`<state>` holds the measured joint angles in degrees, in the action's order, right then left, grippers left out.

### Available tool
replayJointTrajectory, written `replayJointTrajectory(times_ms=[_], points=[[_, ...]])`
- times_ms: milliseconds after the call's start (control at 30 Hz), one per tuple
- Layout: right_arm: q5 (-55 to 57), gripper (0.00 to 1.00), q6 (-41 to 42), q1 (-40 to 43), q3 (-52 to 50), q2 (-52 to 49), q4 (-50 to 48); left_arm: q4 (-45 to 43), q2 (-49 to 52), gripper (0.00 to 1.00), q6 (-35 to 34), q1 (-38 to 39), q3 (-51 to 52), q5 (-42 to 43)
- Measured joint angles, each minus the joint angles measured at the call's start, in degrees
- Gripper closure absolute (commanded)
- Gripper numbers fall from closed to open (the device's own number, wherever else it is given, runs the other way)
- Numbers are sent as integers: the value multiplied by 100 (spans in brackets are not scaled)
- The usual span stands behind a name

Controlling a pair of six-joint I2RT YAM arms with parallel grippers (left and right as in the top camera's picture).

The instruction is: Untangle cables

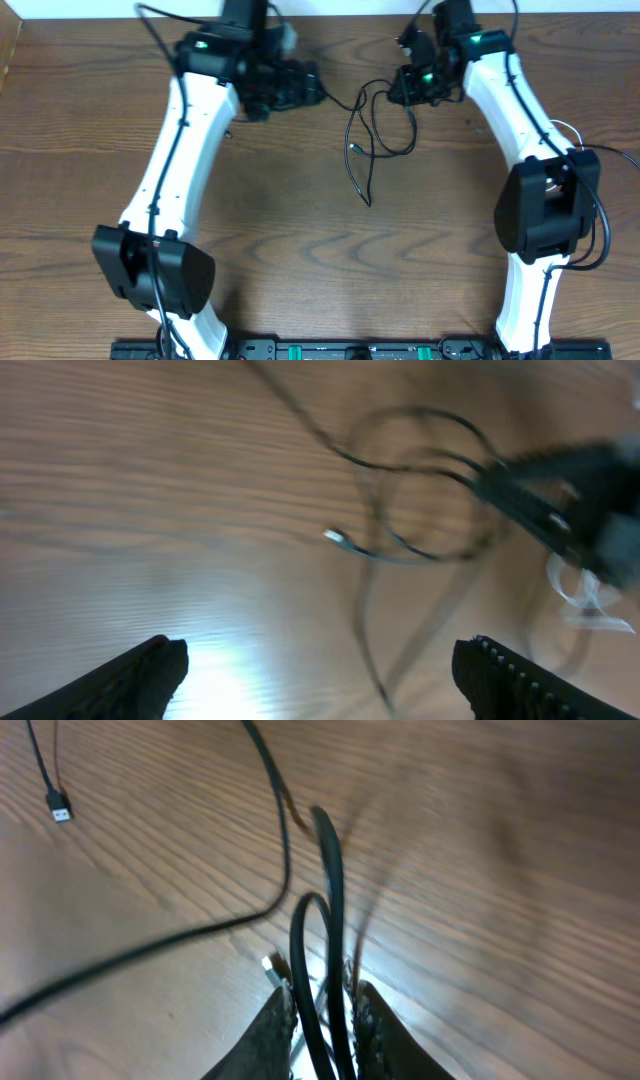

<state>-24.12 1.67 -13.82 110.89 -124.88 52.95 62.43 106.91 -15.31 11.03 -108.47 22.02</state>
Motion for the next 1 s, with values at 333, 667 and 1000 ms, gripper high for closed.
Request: replayJointTrajectory(times_ms=[333,667,1000], points=[[398,34,520,-737,2,0,-463,83,2,8,-13,-1165,0,-542],[470,34,1233,-1298,2,-70,-852,293,2,8,-13,-1895,0,-861],[439,33,2011,-1438,2,-345,-1158,378,2,8,57,-1991,0,-887]])
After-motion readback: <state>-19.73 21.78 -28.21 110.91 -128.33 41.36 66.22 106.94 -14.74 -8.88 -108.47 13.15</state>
